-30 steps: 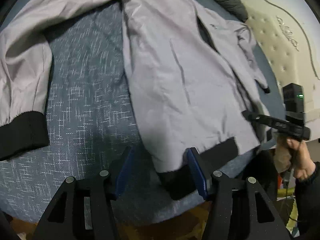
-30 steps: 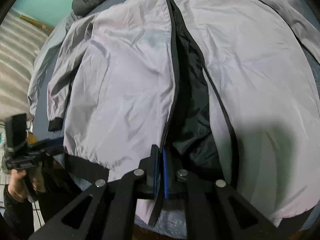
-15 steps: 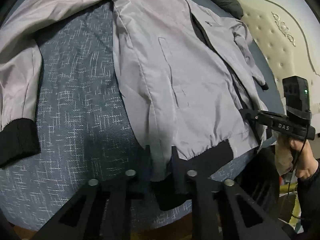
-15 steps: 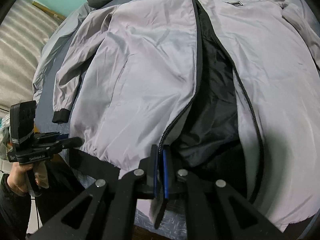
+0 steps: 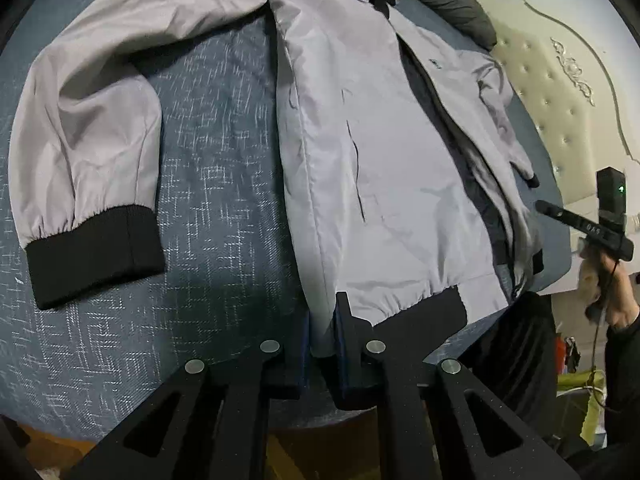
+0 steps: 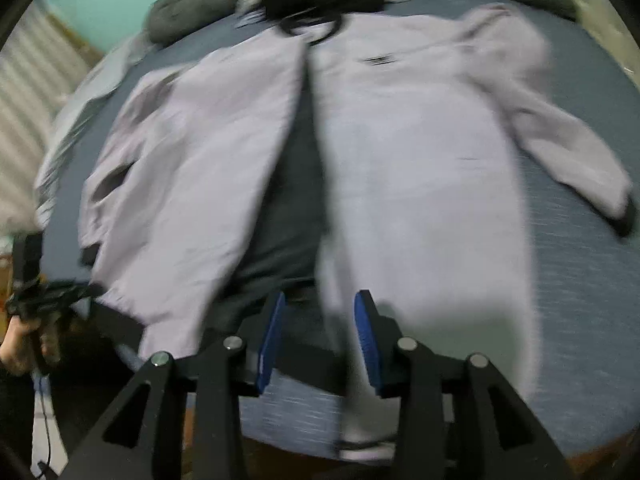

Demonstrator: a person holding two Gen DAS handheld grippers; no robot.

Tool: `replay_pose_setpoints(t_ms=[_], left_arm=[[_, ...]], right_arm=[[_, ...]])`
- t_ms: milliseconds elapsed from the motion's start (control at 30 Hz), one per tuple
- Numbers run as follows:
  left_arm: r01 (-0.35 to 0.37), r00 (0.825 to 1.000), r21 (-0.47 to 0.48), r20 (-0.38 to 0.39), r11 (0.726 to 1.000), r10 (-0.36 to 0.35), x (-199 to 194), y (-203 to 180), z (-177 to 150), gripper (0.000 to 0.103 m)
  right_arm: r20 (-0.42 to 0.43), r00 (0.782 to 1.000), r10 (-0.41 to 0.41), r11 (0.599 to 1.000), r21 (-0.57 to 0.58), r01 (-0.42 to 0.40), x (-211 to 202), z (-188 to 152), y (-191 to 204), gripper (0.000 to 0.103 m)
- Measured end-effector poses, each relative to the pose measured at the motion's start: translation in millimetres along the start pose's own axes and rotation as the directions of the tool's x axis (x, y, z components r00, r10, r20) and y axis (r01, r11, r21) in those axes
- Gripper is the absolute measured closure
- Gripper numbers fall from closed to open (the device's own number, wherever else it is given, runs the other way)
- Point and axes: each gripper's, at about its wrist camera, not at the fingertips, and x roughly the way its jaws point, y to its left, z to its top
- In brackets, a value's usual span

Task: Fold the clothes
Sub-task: 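Grasp the black waistband with both grippers and tug it to straighten the jacket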

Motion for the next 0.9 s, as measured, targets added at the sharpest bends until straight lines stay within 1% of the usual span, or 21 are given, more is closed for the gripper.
replay_pose_setpoints(t_ms=[67,133,233,333,367,400,433,467,500,567,633,700,800,833,900], left_arm=[[-0.004,1.0,0.001,0.001,1.0,0.004,3,-4,2,0.091],[-0.006,1.0,0.004,0.004,1.0,0.006,2,-3,2,0.091],[-0.006,1.0,-0.002,0.006,1.0,0.006,0,-1,2,0.091],[-0.004,1.0,0.002,0.01,1.0,0.004,-5,1,-1,0.091],[-0.003,1.0,0.004,0.012,1.0,0.003,-6,1,-1,0.091],[-0.002,1.0,0.005,0.013,1.0,0.002,-7,1,-1,0.091],[0.0,1.0,0.005,0.014,1.0,0.0,-8,1,-1,0.091],[0.002,1.0,0.006,0.015,1.0,-0.002,-8,0,0,0.091],[0.003,1.0,0.008,0.017,1.0,-0.003,-9,-1,0,0.091],[0.007,1.0,0.017,0.02,1.0,-0.008,-14,1,-2,0.091],[0.01,1.0,0.024,0.02,1.0,-0.01,-18,4,-4,0.091],[0.009,1.0,0.029,0.017,1.0,-0.01,-18,3,-3,0.091],[0.012,1.0,0.024,0.02,1.0,-0.013,-19,4,-3,0.091],[0.013,1.0,0.02,0.021,1.0,-0.014,-19,4,-3,0.091],[0.016,1.0,0.014,0.021,1.0,-0.017,-20,5,-4,0.091]], right_arm=[[-0.001,0.999,-0.035,0.999,0.035,0.035,-6,-3,-18,0.065],[-0.025,0.999,-0.032,0.998,0.047,0.033,3,-7,-19,0.064],[-0.061,0.998,-0.021,0.999,0.039,0.023,26,-14,-7,0.064],[-0.094,0.995,-0.042,0.999,0.007,0.043,46,-18,0,0.065],[-0.105,0.993,-0.05,0.999,-0.003,0.05,52,-19,1,0.071],[-0.113,0.992,-0.057,0.998,-0.008,0.056,58,-20,0,0.082],[-0.116,0.991,-0.062,0.998,-0.006,0.062,60,-21,0,0.085],[-0.117,0.991,-0.06,0.998,0.001,0.061,62,-21,-1,0.092],[-0.106,0.994,-0.041,0.999,0.018,0.043,58,-20,-1,0.097],[-0.068,0.998,0.012,0.999,0.035,-0.009,44,-15,2,0.099],[-0.043,0.997,0.071,0.997,0.022,-0.07,31,-10,10,0.099],[-0.026,0.99,0.136,0.991,0.017,-0.135,19,-4,23,0.099],[-0.023,0.975,0.223,0.975,0.015,-0.223,16,9,46,0.099],[-0.031,0.972,0.234,0.972,0.012,-0.234,19,13,53,0.099],[-0.065,0.974,0.218,0.976,-0.006,-0.219,33,22,70,0.099]])
